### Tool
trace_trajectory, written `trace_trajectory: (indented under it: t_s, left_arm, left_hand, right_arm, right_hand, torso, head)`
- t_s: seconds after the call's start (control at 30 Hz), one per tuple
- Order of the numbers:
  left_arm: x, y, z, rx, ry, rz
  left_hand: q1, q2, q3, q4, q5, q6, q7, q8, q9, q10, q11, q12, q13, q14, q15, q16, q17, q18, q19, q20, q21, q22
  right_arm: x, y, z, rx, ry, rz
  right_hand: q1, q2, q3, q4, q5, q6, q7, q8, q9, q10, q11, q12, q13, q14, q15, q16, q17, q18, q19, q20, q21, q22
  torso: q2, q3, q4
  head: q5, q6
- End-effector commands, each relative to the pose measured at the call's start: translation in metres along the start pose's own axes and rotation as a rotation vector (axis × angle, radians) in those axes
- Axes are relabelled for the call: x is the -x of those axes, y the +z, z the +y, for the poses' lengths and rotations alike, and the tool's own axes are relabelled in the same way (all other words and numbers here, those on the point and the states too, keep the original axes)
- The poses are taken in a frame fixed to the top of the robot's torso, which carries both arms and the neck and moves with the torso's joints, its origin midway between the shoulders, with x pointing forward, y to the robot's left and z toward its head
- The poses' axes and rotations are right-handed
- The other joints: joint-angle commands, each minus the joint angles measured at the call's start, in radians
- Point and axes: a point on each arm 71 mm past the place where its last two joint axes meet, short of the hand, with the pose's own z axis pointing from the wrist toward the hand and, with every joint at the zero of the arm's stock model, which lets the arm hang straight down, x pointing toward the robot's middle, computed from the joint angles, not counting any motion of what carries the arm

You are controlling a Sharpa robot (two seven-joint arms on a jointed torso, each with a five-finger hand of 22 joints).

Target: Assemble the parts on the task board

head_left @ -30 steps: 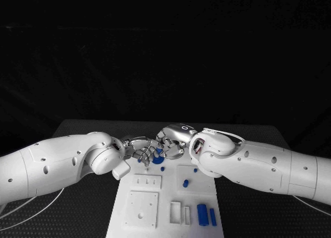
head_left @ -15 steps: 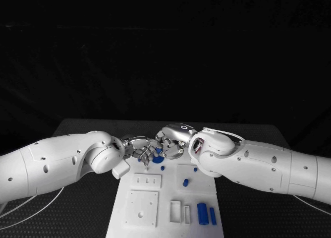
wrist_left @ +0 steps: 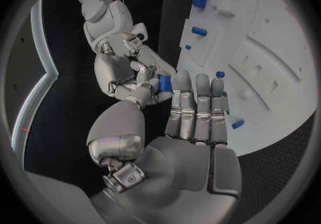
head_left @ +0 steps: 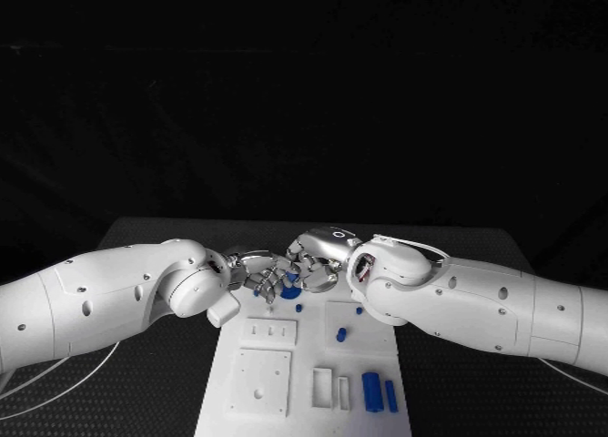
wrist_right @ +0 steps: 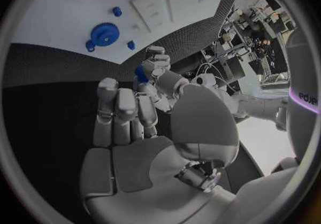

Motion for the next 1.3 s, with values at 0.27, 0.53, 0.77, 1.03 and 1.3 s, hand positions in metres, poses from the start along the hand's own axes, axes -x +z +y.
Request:
trace_trajectory:
  t_s: [0.27, 0.53, 0.77, 1.03, 1.3]
  left_arm:
    - [-0.002, -0.001, -0.001, -0.010, 0.004, 0.005]
    - [-0.002, 0.000, -0.002, -0.011, 0.004, 0.008]
    - [-0.001, -0.001, -0.001, -0.009, 0.003, 0.002]
    - [0.006, -0.002, 0.002, -0.012, -0.003, -0.031]
    - [0.008, -0.003, 0.002, -0.016, 0.007, -0.043]
  left_hand:
    - [0.109, 0.052, 0.022, -0.040, 0.000, 0.026, 0.001, -0.028, -0.027, 0.016, 0.005, -0.027, -0.024, 0.002, 0.002, 0.001, -0.016, -0.019, 0.005, -0.034, -0.002, 0.011]
    - [0.150, 0.036, 0.082, -0.006, -0.080, 0.034, 0.002, -0.041, -0.035, 0.022, 0.006, -0.037, -0.034, 0.003, 0.003, 0.000, -0.025, -0.021, 0.007, -0.033, -0.006, 0.009]
    - [0.157, 0.037, 0.086, -0.004, -0.093, 0.034, 0.002, -0.044, -0.036, 0.023, 0.007, -0.039, -0.036, 0.002, 0.004, 0.000, -0.028, -0.021, 0.006, -0.033, -0.006, 0.010]
    - [0.163, 0.043, 0.089, -0.002, -0.109, 0.033, 0.003, -0.046, -0.037, 0.022, 0.008, -0.042, -0.039, 0.001, 0.005, 0.000, -0.030, -0.022, 0.004, -0.032, -0.006, 0.011]
    - [0.180, 0.042, 0.095, -0.013, -0.127, 0.029, 0.008, -0.066, -0.044, 0.015, 0.015, -0.065, -0.053, -0.010, 0.012, -0.013, -0.041, -0.024, -0.009, -0.026, -0.013, 0.011]
  right_arm:
    - [-0.001, 0.001, -0.001, 0.003, -0.014, 0.015]
    - [-0.003, 0.001, -0.001, 0.002, -0.012, 0.022]
    - [-0.003, 0.000, -0.003, -0.005, 0.000, 0.023]
    - [-0.004, -0.003, -0.005, -0.011, 0.038, 0.034]
    - [-0.006, -0.004, -0.004, -0.011, 0.051, 0.036]
  right_hand:
    - [-0.005, 0.009, 0.007, -0.003, 0.009, 0.038, -0.013, 0.019, 0.037, 0.007, -0.001, 0.004, 0.045, 0.001, -0.007, 0.003, 0.000, 0.030, 0.002, -0.008, 0.005, 0.012]
    - [-0.006, 0.009, 0.007, -0.003, 0.010, 0.038, -0.013, 0.019, 0.037, 0.007, -0.001, 0.004, 0.045, 0.001, -0.007, 0.003, 0.000, 0.030, 0.002, -0.008, 0.005, 0.012]
    - [-0.008, 0.009, 0.007, -0.003, 0.011, 0.037, -0.013, 0.018, 0.037, 0.006, -0.001, 0.003, 0.045, 0.000, -0.007, 0.002, -0.001, 0.030, 0.002, -0.008, 0.005, 0.012]
    - [-0.025, 0.002, 0.000, -0.005, 0.052, 0.036, -0.013, 0.015, 0.040, 0.002, -0.001, -0.003, 0.041, -0.001, -0.007, 0.000, -0.004, 0.030, 0.004, -0.008, 0.005, 0.012]
    - [-0.072, -0.008, -0.061, 0.001, 0.142, 0.032, -0.013, 0.012, 0.046, -0.005, -0.001, -0.012, 0.035, -0.001, -0.007, -0.002, -0.006, 0.030, 0.006, -0.007, 0.006, 0.011]
  torso:
    - [0.000, 0.0002, 0.0010]
    - [0.000, 0.0001, 0.0004]
    - [0.000, 0.0000, 0.0004]
    - [0.000, -0.0002, 0.0007]
    - [0.000, 0.0002, -0.0006]
  head:
    - [-0.002, -0.003]
    - [-0.001, -0.005]
    - [0.000, -0.005]
    - [0.000, -0.007]
    - [0.001, -0.008]
